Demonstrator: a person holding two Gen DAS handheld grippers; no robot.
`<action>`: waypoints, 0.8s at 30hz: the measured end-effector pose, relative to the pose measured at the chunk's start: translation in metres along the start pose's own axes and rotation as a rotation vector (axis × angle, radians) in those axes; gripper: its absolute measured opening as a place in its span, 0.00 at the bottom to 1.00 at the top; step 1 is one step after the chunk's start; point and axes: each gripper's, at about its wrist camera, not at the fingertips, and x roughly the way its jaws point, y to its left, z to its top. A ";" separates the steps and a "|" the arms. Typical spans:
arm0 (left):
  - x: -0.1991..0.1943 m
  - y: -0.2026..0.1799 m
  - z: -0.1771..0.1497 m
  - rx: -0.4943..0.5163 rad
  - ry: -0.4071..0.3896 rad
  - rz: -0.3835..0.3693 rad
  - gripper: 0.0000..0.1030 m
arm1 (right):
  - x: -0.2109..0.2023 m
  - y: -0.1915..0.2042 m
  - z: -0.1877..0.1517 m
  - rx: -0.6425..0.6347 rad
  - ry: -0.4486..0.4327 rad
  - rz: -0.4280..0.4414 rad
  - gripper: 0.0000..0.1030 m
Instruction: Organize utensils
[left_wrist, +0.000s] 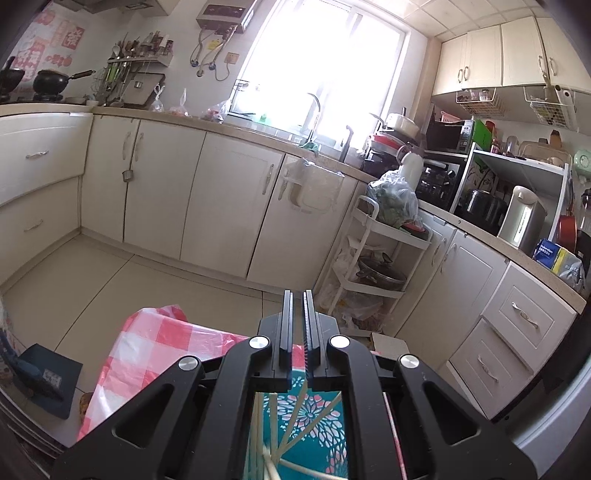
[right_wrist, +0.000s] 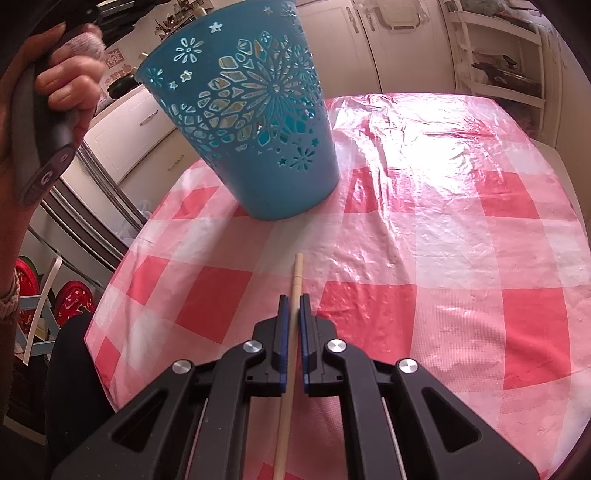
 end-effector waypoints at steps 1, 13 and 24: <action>-0.008 0.002 0.000 0.003 0.001 0.000 0.05 | 0.000 0.000 0.000 0.000 0.001 0.000 0.06; -0.109 0.040 -0.062 0.049 0.075 0.148 0.52 | -0.010 0.001 -0.002 0.000 0.015 -0.007 0.05; -0.138 0.104 -0.116 -0.045 0.217 0.236 0.55 | -0.105 -0.001 0.045 0.145 -0.177 0.321 0.04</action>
